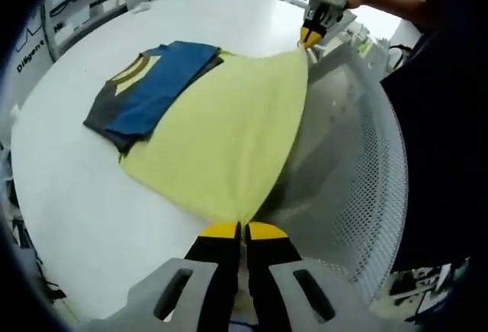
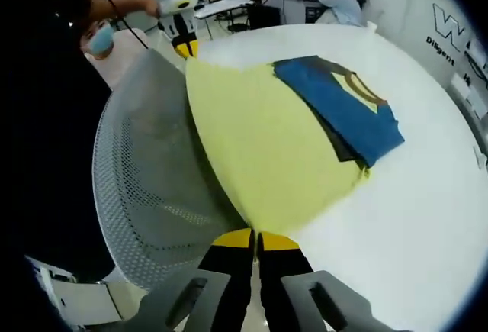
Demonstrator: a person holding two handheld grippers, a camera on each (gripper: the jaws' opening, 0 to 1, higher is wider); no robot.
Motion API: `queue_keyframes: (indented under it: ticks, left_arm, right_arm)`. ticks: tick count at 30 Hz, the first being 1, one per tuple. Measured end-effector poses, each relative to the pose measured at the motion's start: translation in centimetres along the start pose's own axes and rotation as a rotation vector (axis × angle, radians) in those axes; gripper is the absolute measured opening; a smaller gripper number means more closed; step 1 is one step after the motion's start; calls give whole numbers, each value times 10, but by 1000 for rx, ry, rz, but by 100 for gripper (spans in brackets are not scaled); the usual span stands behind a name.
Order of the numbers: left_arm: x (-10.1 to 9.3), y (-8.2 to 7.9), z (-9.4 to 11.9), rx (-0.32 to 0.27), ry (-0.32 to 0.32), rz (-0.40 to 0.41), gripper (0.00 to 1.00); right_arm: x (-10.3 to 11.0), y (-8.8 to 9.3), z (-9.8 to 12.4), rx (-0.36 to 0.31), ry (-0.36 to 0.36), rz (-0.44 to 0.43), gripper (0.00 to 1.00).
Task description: Fold the garment on the visible template until the final outline fits inside the template.
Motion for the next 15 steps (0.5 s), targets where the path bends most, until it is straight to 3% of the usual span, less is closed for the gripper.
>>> queue_keyframes:
  ticks: [10,15]
  left_arm:
    - [-13,-3,12,36,89,75,0]
    - [-10,-11,14,39,87,57,0]
  right_arm:
    - [9,-6,12,51,-64,14,0]
    - [-1,-16,17,47,-44,48,0]
Point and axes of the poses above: the point that each gripper's makers call its tool centre point, and the gripper's own axes: z roughly backward along the fingers, x roughly to its left, y roughly out of its underside, the point moved 6 cm from there along z, roughly backward along the fingers, and after that the axes turned 9 degrees about -x, right-handed, at the moved point
